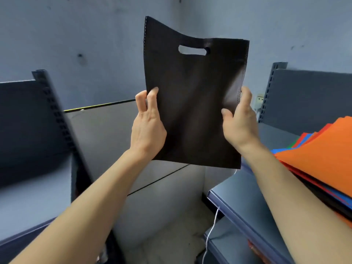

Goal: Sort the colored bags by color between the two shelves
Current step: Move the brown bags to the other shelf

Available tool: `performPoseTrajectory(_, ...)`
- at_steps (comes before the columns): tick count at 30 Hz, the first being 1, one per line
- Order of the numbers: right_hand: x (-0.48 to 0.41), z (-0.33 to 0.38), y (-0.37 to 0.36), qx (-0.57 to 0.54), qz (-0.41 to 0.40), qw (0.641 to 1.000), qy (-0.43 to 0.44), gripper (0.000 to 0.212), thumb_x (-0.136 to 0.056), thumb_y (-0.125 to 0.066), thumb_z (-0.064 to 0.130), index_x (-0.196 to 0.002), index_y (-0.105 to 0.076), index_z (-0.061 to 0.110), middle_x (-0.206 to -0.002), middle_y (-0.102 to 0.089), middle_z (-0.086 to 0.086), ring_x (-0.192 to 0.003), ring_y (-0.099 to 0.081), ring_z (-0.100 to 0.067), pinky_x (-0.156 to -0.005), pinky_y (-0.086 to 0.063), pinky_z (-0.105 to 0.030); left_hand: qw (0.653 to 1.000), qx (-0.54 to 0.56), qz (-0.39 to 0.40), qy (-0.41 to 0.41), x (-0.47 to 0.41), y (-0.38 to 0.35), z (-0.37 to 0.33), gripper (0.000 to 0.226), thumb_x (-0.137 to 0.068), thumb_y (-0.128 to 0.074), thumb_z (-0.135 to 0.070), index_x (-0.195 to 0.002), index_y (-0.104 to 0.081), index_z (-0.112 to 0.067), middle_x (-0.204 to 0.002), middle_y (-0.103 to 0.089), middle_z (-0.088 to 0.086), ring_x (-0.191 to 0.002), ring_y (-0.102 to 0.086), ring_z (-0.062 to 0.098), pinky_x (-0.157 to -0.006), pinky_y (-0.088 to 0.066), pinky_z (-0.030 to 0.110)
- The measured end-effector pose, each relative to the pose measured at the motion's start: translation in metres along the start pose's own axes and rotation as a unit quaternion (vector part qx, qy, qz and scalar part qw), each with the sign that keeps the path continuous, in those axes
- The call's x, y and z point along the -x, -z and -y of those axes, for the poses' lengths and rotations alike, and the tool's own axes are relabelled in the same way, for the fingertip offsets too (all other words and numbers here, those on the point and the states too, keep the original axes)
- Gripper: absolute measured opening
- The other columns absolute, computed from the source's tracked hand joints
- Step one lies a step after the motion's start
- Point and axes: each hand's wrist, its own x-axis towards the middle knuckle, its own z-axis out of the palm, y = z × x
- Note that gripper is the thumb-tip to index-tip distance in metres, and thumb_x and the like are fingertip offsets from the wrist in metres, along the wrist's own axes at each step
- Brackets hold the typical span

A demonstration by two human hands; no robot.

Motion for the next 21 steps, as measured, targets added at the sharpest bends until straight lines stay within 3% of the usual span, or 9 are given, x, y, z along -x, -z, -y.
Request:
performPoseTrajectory(3,0.011,0.028,-0.032,-0.050,0.042,0.997,0.034,0.064,-0.094,-0.051,0.006,-0.148,-0.015,0.011,-0.143,-0.043,-0.013,-0.124,-0.046,-0.032,-0.099,-0.036,-0.030,0.998,-0.054,-0.030,0.028,0.017,0.034,0.028,0.073,-0.079,-0.046,0.014,-0.143,-0.025,-0.015,-0.137,-0.022,0.007,-0.053,-0.040,0.024,-0.050,-0.032,0.031)
performPoseTrajectory(5,0.019,0.047,-0.052,-0.076,0.065,0.993,0.059,0.066,-0.094,-0.052,0.005,-0.148,-0.015,0.010,-0.137,-0.048,-0.017,-0.120,-0.048,-0.034,-0.097,-0.037,-0.033,0.994,-0.082,-0.052,0.048,0.028,0.059,0.045,0.072,-0.080,-0.045,0.013,-0.143,-0.025,-0.014,-0.137,-0.023,0.007,-0.059,-0.045,0.028,-0.053,-0.037,0.036)
performPoseTrajectory(11,0.050,0.119,-0.108,-0.144,0.144,0.972,0.115,0.070,-0.093,-0.050,0.001,-0.150,-0.010,0.010,-0.133,-0.051,-0.020,-0.118,-0.049,-0.035,-0.092,-0.033,-0.026,0.977,-0.148,-0.105,0.109,0.066,0.138,0.093,0.070,-0.080,-0.045,0.012,-0.143,-0.027,-0.012,-0.139,-0.023,0.007,-0.068,-0.049,0.028,-0.060,-0.036,0.030)
performPoseTrajectory(21,0.148,0.276,-0.195,-0.206,0.246,0.923,0.212,0.060,-0.093,-0.050,0.006,-0.147,-0.028,0.020,-0.124,-0.060,-0.012,-0.114,-0.053,-0.032,-0.095,-0.037,-0.030,0.932,-0.231,-0.186,0.210,0.145,0.303,0.187,0.072,-0.078,-0.044,0.012,-0.143,-0.027,-0.015,-0.135,-0.025,0.006,-0.066,-0.045,0.027,-0.061,-0.037,0.035)
